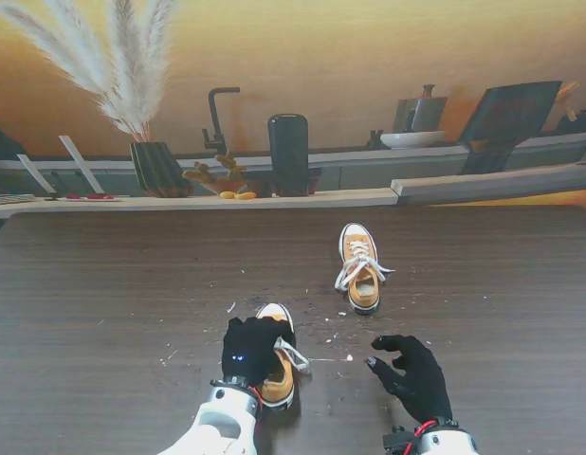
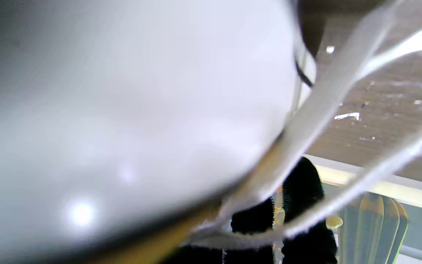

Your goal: Tie the shoelaces into a bow on the shoes

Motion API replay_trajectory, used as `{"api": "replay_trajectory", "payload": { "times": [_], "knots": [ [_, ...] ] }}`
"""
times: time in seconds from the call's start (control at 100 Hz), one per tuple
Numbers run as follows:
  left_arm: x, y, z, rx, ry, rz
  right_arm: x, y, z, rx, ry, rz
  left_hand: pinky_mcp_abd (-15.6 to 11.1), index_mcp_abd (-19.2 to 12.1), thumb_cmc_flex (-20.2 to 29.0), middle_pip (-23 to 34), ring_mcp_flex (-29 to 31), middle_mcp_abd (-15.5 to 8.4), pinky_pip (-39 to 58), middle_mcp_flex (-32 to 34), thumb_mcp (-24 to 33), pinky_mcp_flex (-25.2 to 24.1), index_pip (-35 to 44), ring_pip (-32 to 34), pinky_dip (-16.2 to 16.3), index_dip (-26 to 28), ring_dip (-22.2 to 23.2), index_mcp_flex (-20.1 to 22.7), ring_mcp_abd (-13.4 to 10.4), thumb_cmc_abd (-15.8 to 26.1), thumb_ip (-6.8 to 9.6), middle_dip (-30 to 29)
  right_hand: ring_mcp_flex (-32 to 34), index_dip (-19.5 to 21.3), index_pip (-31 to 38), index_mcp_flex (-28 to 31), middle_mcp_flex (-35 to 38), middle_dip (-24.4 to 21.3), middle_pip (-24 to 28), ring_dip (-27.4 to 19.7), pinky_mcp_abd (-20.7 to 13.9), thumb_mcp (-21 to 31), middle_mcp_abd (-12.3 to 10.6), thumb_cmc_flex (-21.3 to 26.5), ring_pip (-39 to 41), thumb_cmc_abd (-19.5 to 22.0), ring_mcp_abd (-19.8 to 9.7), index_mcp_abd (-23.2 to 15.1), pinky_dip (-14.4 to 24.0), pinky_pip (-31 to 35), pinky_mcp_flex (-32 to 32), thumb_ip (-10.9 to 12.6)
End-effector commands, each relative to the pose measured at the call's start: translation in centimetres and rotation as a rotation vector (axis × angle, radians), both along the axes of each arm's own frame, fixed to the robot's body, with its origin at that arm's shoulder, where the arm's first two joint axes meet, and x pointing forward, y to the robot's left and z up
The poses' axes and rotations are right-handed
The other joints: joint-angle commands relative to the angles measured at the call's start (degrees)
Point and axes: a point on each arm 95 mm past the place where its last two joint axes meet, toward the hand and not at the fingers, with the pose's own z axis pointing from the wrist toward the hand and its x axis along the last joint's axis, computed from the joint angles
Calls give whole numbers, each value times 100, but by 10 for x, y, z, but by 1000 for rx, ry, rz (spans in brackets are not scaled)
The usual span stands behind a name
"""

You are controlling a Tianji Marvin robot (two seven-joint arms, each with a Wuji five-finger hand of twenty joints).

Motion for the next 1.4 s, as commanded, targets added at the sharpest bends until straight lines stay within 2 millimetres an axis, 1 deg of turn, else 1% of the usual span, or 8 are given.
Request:
{"api": "replay_trajectory", "payload": {
  "times": [0.0, 0.39, 0.86, 1.0, 1.11, 1.15, 1.24, 1.39],
  "knots": [
    [15, -3, 25, -22, -57, -6, -2, 4, 2, 8, 4, 23, -337, -380, 537, 743, 77, -24, 182, 482, 658, 2, 114, 102, -81, 145, 154, 192, -88, 160, 64, 432, 122, 20, -110, 148, 167, -103, -75, 103, -128, 91, 96, -113, 6, 48, 266, -82, 78, 256, 48, 180],
    [93, -14, 54, -18, -160, -20, -2, 6, 2, 2, 16, 33, -298, -425, 528, 715, 79, -40, 153, 501, 647, -25, 96, 163, -75, 130, 81, 189, -73, 151, 72, 450, 127, 53, -146, 156, 174, -101, -92, 135, -141, 84, 96, -121, 3, 57, 250, -98, 68, 259, 55, 180],
    [185, -47, 29, 19, -236, -81, 7, 7, -2, 3, 55, 42, -261, -445, 501, 703, 132, -66, 125, 530, 666, -8, 31, 214, -65, 42, -29, 189, -95, 114, 77, 379, 127, 88, -150, 163, 174, -95, -89, 146, -153, 107, 92, -115, -6, 44, 232, -107, 61, 274, 67, 181],
    [198, -55, 21, 19, -222, -93, 9, 6, -3, 4, 65, 39, -290, -375, 474, 660, 81, -43, 97, 473, 610, -21, -80, 207, -59, -58, -81, 91, -107, 130, 105, 342, 120, 94, -153, 154, 172, -94, -86, 149, -155, 110, 92, -106, -9, 37, 220, -103, 56, 274, 61, 181],
    [203, -57, 13, 23, -200, -101, 10, 5, -3, 8, 67, 38, -391, -249, 400, 400, -2, -16, -121, 409, 283, -72, -466, 46, 9, -414, -125, -132, -89, 223, 275, 418, 121, 99, -153, 156, 175, -94, -85, 149, -155, 110, 99, -108, -11, 36, 227, -106, 54, 276, 60, 181],
    [204, -58, 11, 21, -191, -105, 10, 5, -3, 7, 66, 39, -494, -196, 379, 184, -27, -1, -209, 425, 31, -104, -563, -39, 150, -540, -117, -197, -72, 317, 362, 507, 120, 100, -153, 156, 173, -94, -86, 148, -156, 107, 90, -110, -12, 40, 221, -111, 53, 277, 60, 180],
    [205, -56, 5, 44, -173, -121, 9, 5, -3, 12, 67, 42, -676, -39, 258, -430, -84, -3, -567, 421, -326, -165, -848, -286, 928, -781, -61, -440, -98, 413, 478, 797, 126, 103, -152, 157, 182, -93, -83, 151, -162, 103, 96, -107, -9, 40, 224, -108, 51, 279, 61, 180],
    [205, -54, -6, 72, -123, -135, 8, 5, -3, 19, 66, 46, -699, 136, -102, -841, -455, 46, -825, 213, -536, -342, -1253, -174, 1051, -994, -273, -775, -148, 406, 542, 918, 119, 106, -153, 156, 188, -93, -83, 147, -159, 99, 92, -111, -16, 44, 222, -108, 49, 284, 67, 180]
  ]
}}
